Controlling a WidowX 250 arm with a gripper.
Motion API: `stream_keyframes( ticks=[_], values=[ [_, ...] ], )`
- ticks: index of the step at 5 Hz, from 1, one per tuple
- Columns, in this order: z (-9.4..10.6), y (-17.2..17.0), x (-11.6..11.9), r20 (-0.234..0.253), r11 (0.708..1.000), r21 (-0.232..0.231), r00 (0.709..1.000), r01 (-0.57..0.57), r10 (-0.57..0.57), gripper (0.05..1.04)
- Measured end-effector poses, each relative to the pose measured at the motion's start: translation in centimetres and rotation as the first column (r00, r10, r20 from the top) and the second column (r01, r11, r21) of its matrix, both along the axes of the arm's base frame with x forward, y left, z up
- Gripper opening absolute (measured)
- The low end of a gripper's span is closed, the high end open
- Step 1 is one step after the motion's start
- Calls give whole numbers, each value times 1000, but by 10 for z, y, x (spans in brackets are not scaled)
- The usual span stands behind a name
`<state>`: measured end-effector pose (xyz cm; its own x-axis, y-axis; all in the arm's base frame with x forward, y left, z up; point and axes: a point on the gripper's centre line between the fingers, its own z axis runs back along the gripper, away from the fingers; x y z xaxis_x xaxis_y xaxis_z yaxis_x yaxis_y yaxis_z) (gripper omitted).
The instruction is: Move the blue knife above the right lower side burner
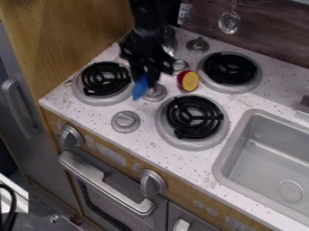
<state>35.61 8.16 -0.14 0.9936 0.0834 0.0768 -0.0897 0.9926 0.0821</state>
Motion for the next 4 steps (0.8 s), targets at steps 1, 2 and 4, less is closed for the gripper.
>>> stream_keyframes(
  ticks=[1, 2, 4],
  values=[
    [-9, -33, -4, -13, 998, 4, 998, 60, -60, 392],
    [-34, -63, -9, -70, 993, -3, 990, 121, -121, 392],
    [-51, -77, 16, -104, 989, 3, 984, 145, -144, 444]
  ],
)
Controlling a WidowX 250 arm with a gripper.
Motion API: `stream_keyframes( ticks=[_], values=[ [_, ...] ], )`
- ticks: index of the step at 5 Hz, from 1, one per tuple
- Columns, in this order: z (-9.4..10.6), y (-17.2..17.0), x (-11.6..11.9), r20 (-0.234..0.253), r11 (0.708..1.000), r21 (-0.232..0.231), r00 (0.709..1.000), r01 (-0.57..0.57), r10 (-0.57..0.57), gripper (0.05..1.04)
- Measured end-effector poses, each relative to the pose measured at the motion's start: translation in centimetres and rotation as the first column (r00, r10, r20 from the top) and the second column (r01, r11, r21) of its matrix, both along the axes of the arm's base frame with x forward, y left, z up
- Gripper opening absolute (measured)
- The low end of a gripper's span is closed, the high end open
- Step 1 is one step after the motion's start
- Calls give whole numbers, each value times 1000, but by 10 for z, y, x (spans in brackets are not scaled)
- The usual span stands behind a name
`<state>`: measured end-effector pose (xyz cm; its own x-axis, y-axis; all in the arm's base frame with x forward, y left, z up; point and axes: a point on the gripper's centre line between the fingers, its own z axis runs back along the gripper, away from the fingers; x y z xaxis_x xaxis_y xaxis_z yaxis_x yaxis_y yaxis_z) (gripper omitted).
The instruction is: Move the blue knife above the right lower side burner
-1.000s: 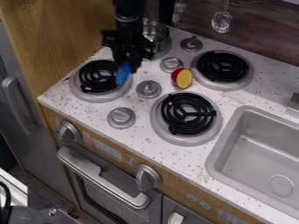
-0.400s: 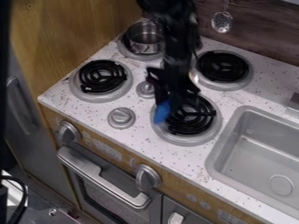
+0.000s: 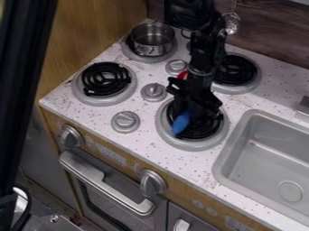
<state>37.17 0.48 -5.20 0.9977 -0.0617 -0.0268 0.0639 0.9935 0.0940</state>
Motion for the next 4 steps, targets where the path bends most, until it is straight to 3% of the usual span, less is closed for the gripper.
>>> stream_keyframes(
  ticks=[1, 2, 4],
  values=[
    [-2, -2, 4, -3, 1000, -13, 1000, -25, 25, 745],
    [3, 1, -6, -1, 999, -19, 999, -44, 44, 972],
    [56, 0, -15, 113, 997, -67, 993, -30, 37, 994]
  ],
)
